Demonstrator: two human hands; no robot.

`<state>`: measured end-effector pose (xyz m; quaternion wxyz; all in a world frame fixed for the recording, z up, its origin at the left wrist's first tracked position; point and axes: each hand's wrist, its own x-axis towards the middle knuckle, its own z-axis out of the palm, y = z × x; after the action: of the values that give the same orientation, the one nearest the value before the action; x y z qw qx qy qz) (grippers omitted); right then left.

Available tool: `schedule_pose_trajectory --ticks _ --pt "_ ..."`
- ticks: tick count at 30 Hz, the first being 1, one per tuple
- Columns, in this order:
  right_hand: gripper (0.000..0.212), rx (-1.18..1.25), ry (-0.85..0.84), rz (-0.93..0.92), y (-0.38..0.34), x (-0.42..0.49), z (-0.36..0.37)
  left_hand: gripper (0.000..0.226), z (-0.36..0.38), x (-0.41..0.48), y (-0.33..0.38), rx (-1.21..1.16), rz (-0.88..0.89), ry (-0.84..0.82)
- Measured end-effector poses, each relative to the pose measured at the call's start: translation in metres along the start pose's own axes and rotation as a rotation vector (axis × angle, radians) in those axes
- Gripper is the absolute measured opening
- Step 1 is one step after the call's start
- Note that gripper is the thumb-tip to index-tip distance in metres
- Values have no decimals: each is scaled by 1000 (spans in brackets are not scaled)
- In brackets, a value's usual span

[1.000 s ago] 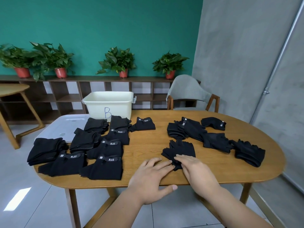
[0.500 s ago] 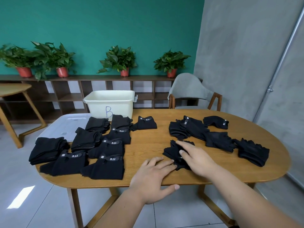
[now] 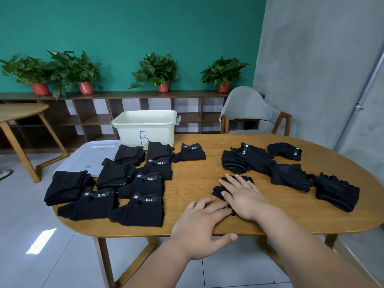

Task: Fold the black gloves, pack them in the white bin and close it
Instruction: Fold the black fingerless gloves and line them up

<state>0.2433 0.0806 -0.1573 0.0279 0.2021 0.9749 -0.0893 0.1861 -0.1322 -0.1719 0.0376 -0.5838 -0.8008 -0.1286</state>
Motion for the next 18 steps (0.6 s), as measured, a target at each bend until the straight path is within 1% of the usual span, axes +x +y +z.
schedule_pose_trajectory --ticks 5,10,16,18 --pt "58 -29 -45 26 -3 4 -3 70 0 1 -2 -59 -28 46" --pt "58 -19 -49 31 -8 -6 -1 72 -1 0 1 -137 -93 112" --pt "59 17 13 17 -17 -28 9 78 -2 1 4 -88 -115 93" --pt "59 63 86 1 -16 -31 12 76 -2 0 6 -56 -114 92"
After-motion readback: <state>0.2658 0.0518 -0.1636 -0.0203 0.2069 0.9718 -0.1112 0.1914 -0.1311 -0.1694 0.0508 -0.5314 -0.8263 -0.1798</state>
